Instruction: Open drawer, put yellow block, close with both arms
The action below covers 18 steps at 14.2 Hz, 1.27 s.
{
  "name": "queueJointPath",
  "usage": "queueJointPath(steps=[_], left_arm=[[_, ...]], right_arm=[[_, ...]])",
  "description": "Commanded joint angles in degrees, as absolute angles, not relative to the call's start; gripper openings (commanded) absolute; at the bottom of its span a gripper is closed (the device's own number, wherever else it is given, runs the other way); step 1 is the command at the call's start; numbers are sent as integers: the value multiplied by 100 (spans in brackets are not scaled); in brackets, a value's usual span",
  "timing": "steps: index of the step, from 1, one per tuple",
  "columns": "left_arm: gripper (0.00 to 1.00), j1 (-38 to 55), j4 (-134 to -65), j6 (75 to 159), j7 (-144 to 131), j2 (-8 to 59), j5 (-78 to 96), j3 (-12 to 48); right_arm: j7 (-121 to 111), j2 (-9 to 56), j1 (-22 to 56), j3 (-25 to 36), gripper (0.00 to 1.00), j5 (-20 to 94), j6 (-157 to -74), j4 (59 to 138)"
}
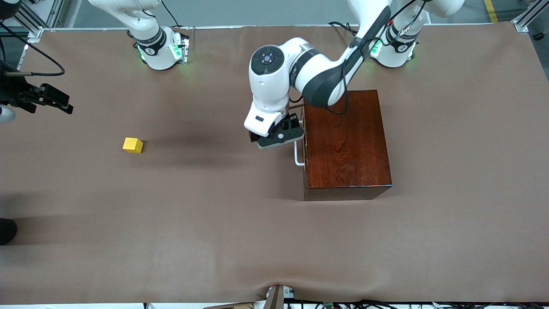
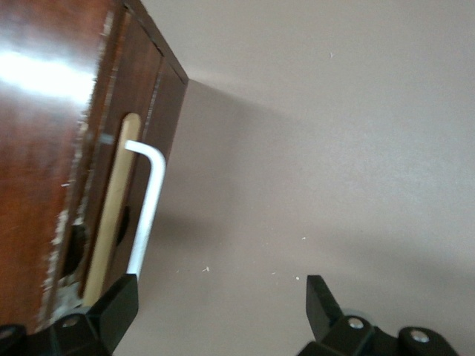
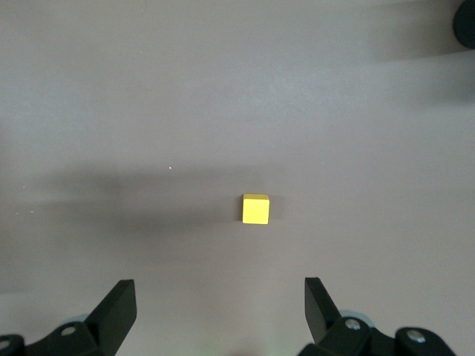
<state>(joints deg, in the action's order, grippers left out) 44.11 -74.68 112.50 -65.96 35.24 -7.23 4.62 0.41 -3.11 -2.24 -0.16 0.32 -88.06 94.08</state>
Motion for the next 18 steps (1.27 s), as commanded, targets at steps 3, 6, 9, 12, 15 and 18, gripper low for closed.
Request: queueJointPath(steps=[3, 6, 9, 12, 15, 18], left_arm=[[100, 4447, -7172, 11040, -6014, 3832, -870, 466], [100, 4465, -7172, 10758, -5818, 3963, -879, 440], [100, 4509, -7181, 10346, -5871, 3990, -879, 422], [100, 4544, -7172, 10301, -5897, 4148, -879, 404], [100, 4544, -7172, 10283, -5898, 4254, -879, 387], [100, 4544, -7172, 10160, -5854, 4307, -896, 387]], right_arm=[[70, -281, -202, -18, 100, 18, -8754, 9308], [70, -281, -202, -17, 100, 18, -8754, 9308], [70, -281, -202, -18, 100, 18, -8745, 9308], [70, -281, -202, -18, 100, 18, -8754, 9308], [70, -281, -202, -18, 100, 18, -8745, 9308], [70, -281, -202, -17, 100, 18, -8745, 9316]])
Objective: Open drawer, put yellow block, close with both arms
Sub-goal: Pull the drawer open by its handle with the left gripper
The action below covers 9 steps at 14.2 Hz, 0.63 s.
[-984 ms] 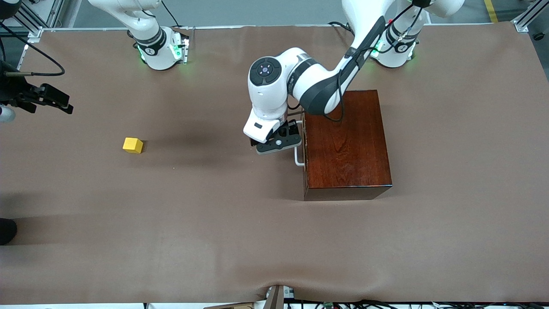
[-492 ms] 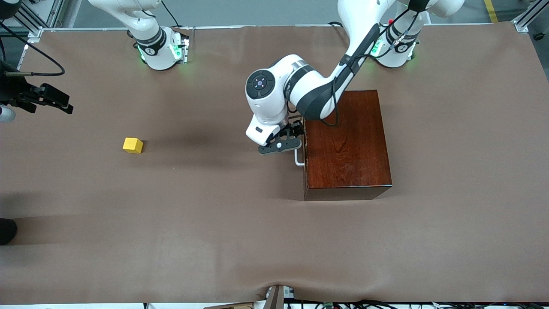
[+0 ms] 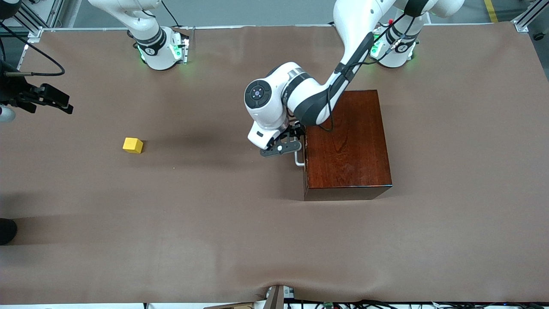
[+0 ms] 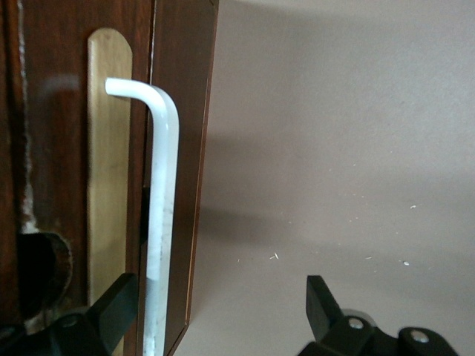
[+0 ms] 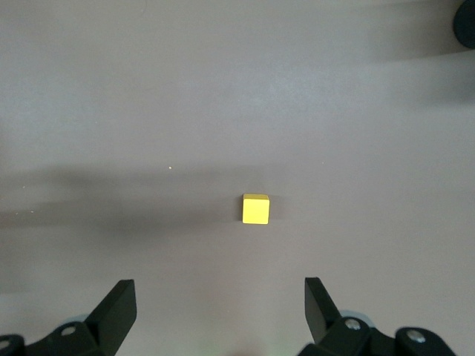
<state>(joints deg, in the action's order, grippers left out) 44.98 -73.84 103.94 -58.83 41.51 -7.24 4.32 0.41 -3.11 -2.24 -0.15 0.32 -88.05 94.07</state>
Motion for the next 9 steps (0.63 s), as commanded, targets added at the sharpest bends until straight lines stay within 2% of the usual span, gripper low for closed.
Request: queueJointPath(steps=[1, 9], left_arm=[[100, 4544, -7172, 10169, -5845, 4315, -896, 387], [100, 4631, -7119, 10740, -5440, 4473, -905, 211]], right_arm=[[70, -281, -202, -18, 100, 18, -8745, 9308], [70, -281, -202, -9, 100, 18, -8745, 9316]])
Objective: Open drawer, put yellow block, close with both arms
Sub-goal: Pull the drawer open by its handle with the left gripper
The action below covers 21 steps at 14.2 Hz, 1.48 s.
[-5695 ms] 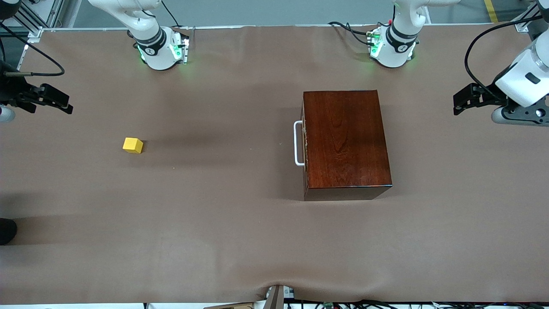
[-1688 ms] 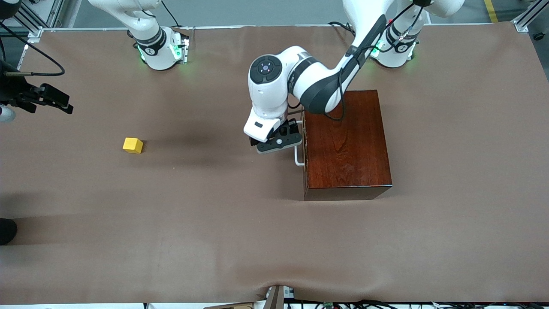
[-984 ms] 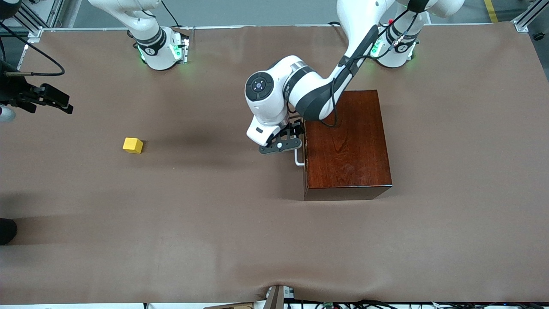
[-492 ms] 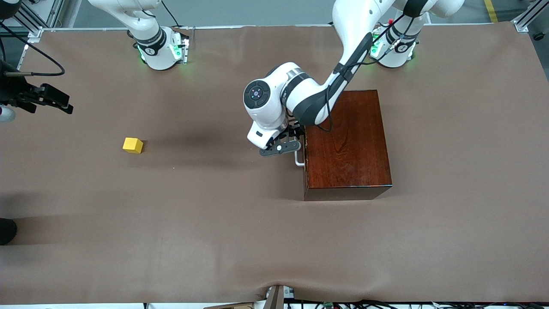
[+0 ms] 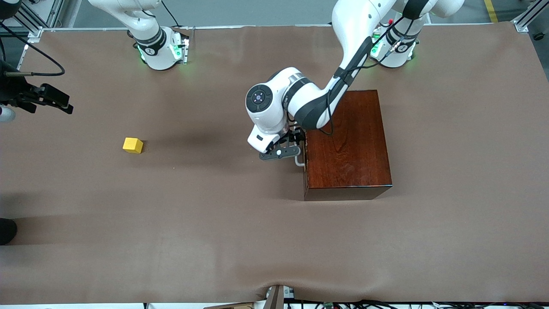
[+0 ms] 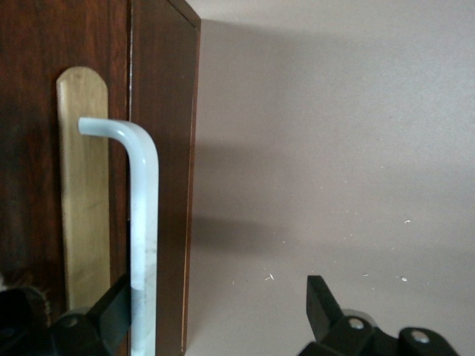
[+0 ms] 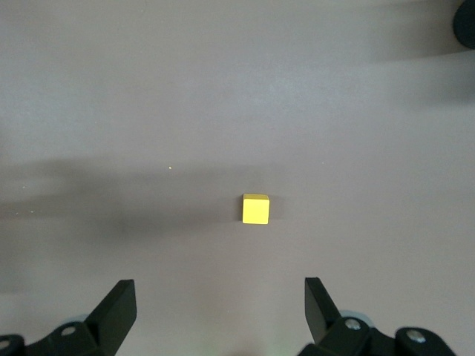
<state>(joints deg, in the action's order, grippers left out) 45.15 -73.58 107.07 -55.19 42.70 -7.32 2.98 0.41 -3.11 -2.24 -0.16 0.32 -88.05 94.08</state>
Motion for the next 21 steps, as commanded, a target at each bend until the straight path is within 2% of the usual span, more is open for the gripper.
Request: queueJointPath(steps=[1, 13, 17, 21], left_arm=[[100, 4667, -7067, 10836, -5458, 4508, -905, 185], [100, 4843, -6970, 11215, -6539, 4729, -826, 272], [100, 4852, -6970, 11733, -6382, 4746, -835, 237], [100, 4878, -6970, 11812, -6311, 4746, -826, 272]], right_arm=[[62, -281, -202, -17, 100, 18, -8745, 9316], [70, -281, -202, -9, 100, 18, -8745, 9316], [62, -272, -202, -17, 100, 18, -8745, 9316], [62, -272, -202, -9, 100, 18, -8745, 9316]])
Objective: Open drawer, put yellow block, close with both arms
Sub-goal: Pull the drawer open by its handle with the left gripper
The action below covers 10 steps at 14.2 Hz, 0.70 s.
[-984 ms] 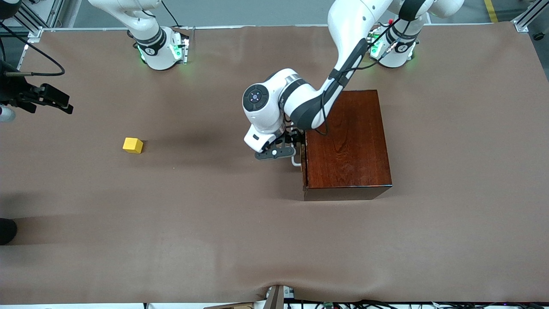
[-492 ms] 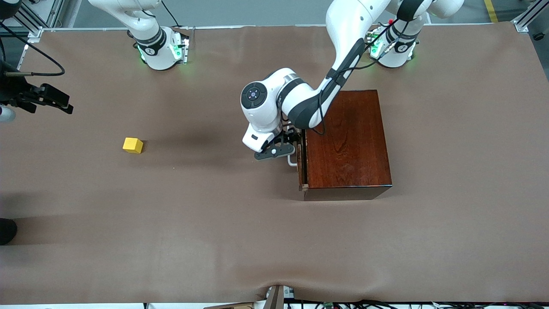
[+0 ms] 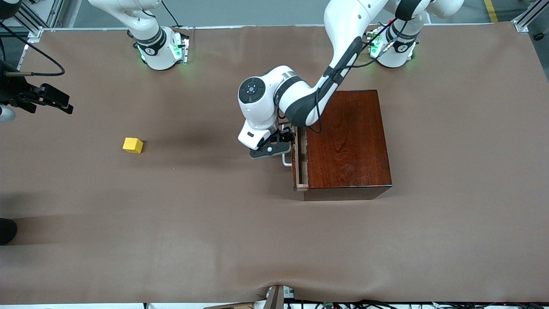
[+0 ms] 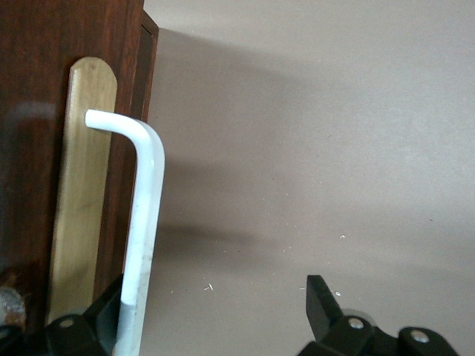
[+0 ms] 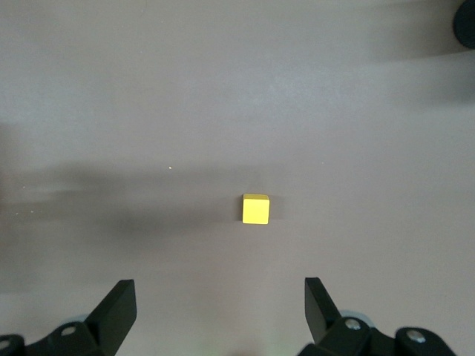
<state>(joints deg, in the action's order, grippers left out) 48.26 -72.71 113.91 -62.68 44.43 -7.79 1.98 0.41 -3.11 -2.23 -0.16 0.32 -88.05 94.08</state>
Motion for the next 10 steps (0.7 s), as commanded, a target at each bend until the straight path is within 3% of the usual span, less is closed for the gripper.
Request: queueJointPath(steps=[1, 10], left_arm=[[100, 4878, -6970, 11900, -6302, 4746, -826, 281], [100, 4878, -6979, 12146, -5818, 4772, -817, 448]], right_arm=[[62, -272, -202, -9, 100, 18, -8745, 9316], [62, -272, -202, -9, 100, 18, -8745, 9316]])
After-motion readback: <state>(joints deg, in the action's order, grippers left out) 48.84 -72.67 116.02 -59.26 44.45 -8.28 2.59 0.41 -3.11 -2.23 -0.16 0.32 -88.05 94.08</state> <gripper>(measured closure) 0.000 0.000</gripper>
